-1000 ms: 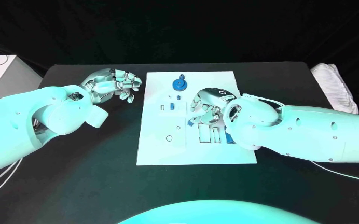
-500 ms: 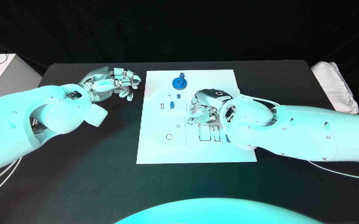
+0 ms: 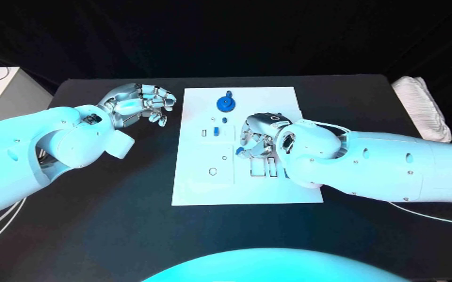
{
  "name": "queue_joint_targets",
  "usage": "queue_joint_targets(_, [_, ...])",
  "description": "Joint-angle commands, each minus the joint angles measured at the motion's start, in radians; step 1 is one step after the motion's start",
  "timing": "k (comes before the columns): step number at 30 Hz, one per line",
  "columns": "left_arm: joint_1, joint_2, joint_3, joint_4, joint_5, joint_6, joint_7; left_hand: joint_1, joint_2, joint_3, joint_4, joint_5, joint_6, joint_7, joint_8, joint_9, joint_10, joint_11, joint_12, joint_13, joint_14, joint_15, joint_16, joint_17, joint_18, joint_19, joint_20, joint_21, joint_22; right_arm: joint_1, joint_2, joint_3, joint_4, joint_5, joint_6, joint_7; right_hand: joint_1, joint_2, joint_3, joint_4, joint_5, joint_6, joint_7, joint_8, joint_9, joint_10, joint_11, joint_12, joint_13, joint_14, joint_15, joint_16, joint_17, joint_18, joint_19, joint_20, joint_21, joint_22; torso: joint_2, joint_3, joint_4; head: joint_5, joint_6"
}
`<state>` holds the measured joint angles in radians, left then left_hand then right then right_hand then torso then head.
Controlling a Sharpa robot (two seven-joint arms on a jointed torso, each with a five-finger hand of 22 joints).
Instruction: Assemble the parts on the task board
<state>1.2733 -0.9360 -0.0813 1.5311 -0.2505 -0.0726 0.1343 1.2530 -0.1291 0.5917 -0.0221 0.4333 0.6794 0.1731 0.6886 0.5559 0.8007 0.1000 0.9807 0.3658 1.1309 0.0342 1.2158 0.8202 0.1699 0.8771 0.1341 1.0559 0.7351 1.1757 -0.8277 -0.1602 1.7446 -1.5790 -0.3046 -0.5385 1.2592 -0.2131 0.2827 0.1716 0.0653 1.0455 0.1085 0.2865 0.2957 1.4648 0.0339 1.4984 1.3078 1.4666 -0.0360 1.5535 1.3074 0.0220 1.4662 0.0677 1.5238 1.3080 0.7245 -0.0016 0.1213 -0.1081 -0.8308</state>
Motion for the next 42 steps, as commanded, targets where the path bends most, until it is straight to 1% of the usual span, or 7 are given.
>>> queue_joint_targets(1, [0.000, 0.000, 0.001, 0.004, 0.007, 0.001, 0.005, 0.014, 0.000, -0.004, 0.000, -0.003, 0.006, 0.003, -0.003, -0.001, -0.002, 0.000, -0.007, -0.002, -0.010, 0.000, -0.004, -0.002, 0.014, 0.001, 0.001, -0.005, -0.002, -0.002, 0.003, -0.001, -0.002, -0.022, 0.037, -0.016, 0.014, 0.001, -0.007, 0.002, -0.005, 0.002, -0.006, 0.004, 0.001, 0.054, -0.008, 0.005, 0.202, 0.098, -0.006, 0.004, 0.239, -0.013, 0.092, -0.005, 0.007, 0.248, 0.000, -0.0003, 0.0003, 0.000, 0.000])
queue_joint_targets(8, [0.000, -0.001, 0.001, 0.005, 0.007, 0.002, 0.001, 0.015, 0.000, -0.005, 0.000, -0.003, 0.007, 0.003, -0.003, -0.002, -0.002, 0.000, -0.008, -0.002, -0.010, 0.000, -0.005, -0.003, 0.014, 0.001, 0.001, -0.006, -0.002, -0.003, 0.012, -0.002, -0.009, -0.021, 0.039, -0.017, 0.025, 0.010, -0.016, 0.017, -0.007, 0.002, -0.007, 0.011, 0.002, 0.057, -0.010, 0.008, 0.206, 0.099, -0.007, 0.005, 0.240, -0.014, 0.093, -0.005, 0.010, 0.249, 0.000, -0.0001, -0.0004, 0.000, -0.001])
queue_joint_targets(15, [0.000, -0.001, 0.001, 0.005, 0.007, 0.004, -0.004, 0.015, 0.000, -0.005, 0.001, -0.003, 0.008, 0.003, -0.003, -0.003, -0.001, 0.000, -0.008, -0.003, -0.013, 0.000, -0.007, -0.007, 0.014, 0.001, 0.001, -0.007, -0.002, -0.010, 0.022, -0.002, -0.019, -0.016, 0.031, -0.015, 0.053, 0.038, -0.004, 0.032, -0.001, 0.005, -0.013, 0.024, 0.004, 0.063, -0.015, 0.016, 0.213, 0.099, -0.011, 0.006, 0.242, -0.015, 0.094, -0.009, 0.012, 0.250, 0.000, 0.0005, 0.0008, 0.001, -0.002])
queue_joint_targets(18, [0.000, -0.001, 0.001, 0.005, 0.007, 0.005, -0.006, 0.017, 0.001, -0.005, 0.001, -0.003, 0.008, 0.003, -0.004, -0.004, -0.001, -0.001, -0.009, -0.004, -0.014, 0.000, -0.008, -0.008, 0.014, 0.001, 0.001, -0.007, -0.003, -0.013, 0.024, -0.003, -0.019, -0.015, 0.020, -0.012, 0.056, 0.040, -0.002, 0.032, 0.001, 0.005, -0.013, 0.024, 0.004, 0.063, -0.015, 0.016, 0.213, 0.099, -0.012, 0.006, 0.241, -0.015, 0.094, -0.009, 0.013, 0.250, 0.000, 0.0009, 0.0002, 0.003, -0.003])
queue_joint_targets(27, [0.000, 0.000, 0.001, 0.003, 0.007, 0.011, -0.018, 0.022, 0.000, -0.006, -0.001, -0.002, 0.009, 0.003, -0.005, -0.007, -0.002, 0.000, -0.011, -0.007, -0.021, 0.000, -0.013, -0.018, 0.014, 0.000, 0.001, -0.009, -0.004, -0.015, 0.027, -0.003, -0.020, -0.017, -0.005, -0.006, 0.067, 0.025, -0.004, 0.033, 0.005, -0.002, -0.011, 0.027, 0.003, 0.059, -0.014, 0.009, 0.208, 0.099, -0.012, 0.005, 0.241, -0.014, 0.093, -0.010, 0.010, 0.250, 0.001, 0.0003, -0.0009, 0.002, -0.002])
queue_joint_targets(34, [0.000, 0.001, 0.001, 0.000, 0.007, 0.012, -0.019, 0.022, 0.000, -0.006, -0.001, -0.002, 0.009, 0.003, -0.005, -0.007, -0.002, 0.000, -0.011, -0.007, -0.021, 0.000, -0.013, -0.018, 0.014, 0.000, 0.001, -0.009, -0.004, -0.015, 0.019, -0.003, -0.012, -0.024, -0.047, 0.003, 0.055, -0.002, -0.052, 0.074, -0.007, -0.030, 0.000, 0.027, -0.002, 0.047, -0.004, -0.006, 0.195, 0.099, -0.004, 0.005, 0.240, -0.013, 0.092, -0.004, 0.005, 0.248, 0.000, 0.0011, -0.0006, 0.002, -0.002])
queue_joint_targets(42, [0.000, 0.001, 0.001, -0.004, 0.007, 0.013, -0.020, 0.023, 0.000, -0.006, -0.001, -0.002, 0.009, 0.003, -0.006, -0.008, -0.003, 0.000, -0.011, -0.008, -0.020, 0.000, -0.013, -0.017, 0.014, 0.000, 0.001, -0.009, -0.004, -0.015, 0.012, -0.002, -0.002, -0.028, -0.075, 0.016, 0.073, -0.002, -0.078, 0.091, -0.007, -0.044, 0.003, 0.028, -0.003, 0.044, -0.001, -0.009, 0.193, 0.099, -0.001, 0.006, 0.242, -0.014, 0.092, -0.001, 0.006, 0.249, 0.000, 0.0010, -0.0004, 0.001, -0.004])
